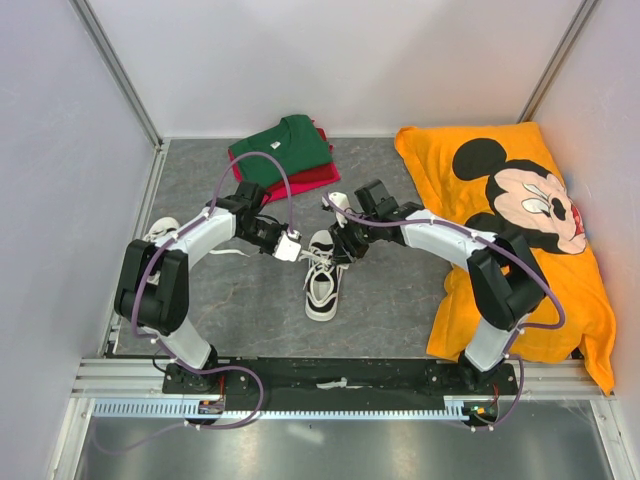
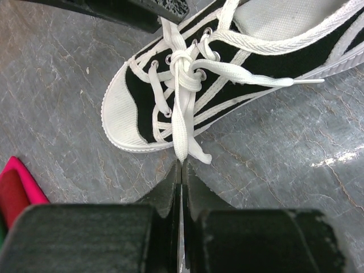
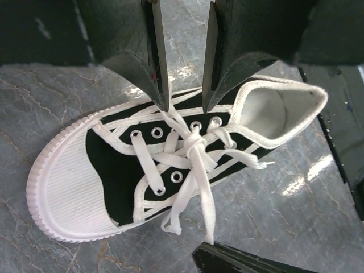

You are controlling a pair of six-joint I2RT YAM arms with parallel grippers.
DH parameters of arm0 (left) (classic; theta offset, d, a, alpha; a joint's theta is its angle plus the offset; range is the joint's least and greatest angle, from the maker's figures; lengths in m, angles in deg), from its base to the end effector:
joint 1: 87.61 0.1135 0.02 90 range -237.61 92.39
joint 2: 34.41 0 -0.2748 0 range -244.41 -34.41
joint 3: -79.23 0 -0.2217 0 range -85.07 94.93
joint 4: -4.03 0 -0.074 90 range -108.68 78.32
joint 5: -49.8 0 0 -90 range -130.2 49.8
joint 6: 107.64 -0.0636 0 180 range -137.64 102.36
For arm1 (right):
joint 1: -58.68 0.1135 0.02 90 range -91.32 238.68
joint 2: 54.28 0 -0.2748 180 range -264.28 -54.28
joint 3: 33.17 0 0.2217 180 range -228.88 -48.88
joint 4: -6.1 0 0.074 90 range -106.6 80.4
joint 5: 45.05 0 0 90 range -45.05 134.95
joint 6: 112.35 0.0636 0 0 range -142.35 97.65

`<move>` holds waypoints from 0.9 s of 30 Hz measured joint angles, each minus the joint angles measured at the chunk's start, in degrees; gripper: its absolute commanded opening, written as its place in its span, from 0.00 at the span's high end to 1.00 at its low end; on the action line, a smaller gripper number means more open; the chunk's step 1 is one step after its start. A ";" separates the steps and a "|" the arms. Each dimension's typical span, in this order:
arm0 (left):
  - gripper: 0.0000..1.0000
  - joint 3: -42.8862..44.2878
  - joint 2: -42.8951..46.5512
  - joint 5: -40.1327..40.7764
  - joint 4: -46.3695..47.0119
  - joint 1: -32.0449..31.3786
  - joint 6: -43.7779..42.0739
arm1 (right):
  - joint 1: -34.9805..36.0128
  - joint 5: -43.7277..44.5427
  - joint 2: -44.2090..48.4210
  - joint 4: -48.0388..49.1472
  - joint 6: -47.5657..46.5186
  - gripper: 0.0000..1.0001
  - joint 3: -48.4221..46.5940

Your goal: Tie the shoes

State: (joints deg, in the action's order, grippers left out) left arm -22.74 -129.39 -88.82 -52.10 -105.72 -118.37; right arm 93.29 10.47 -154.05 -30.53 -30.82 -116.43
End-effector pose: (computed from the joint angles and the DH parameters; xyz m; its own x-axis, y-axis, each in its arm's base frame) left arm 0.2605 -0.1354 0.2116 0.5751 0.4953 -0.6511 0.8165 -0.3965 0.4196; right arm 0.2718 0.2313 0.2202 -0.5412 -0.5210 -0.6600 -0.8365 0.4133 0.3597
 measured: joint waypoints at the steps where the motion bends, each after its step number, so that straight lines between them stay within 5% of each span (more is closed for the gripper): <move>1: 0.98 0.00 -0.02 0.00 0.00 0.00 0.00 | 0.02 0.26 -0.20 0.13 -0.26 0.63 -0.02; 14: 0.99 0.74 -0.31 -0.09 -0.02 0.00 0.00 | 1.01 2.27 -3.08 0.81 -2.40 0.67 -0.13; 17: 0.98 0.74 -0.79 -0.11 -0.02 0.00 0.00 | 1.11 2.51 -3.10 0.98 -2.51 0.73 -0.13; 22: 0.98 0.74 -1.03 -0.13 -0.04 0.04 0.00 | 1.18 4.42 -3.37 1.33 -2.67 1.00 -0.13; 27: 0.98 0.74 -1.03 -0.15 -0.04 0.04 0.00 | 1.18 6.08 -3.32 1.73 -2.36 1.00 -0.13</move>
State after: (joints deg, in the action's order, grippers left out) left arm -22.00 -130.41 -88.97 -52.15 -105.68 -118.37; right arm 94.47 16.55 -157.37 -28.80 -33.18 -116.56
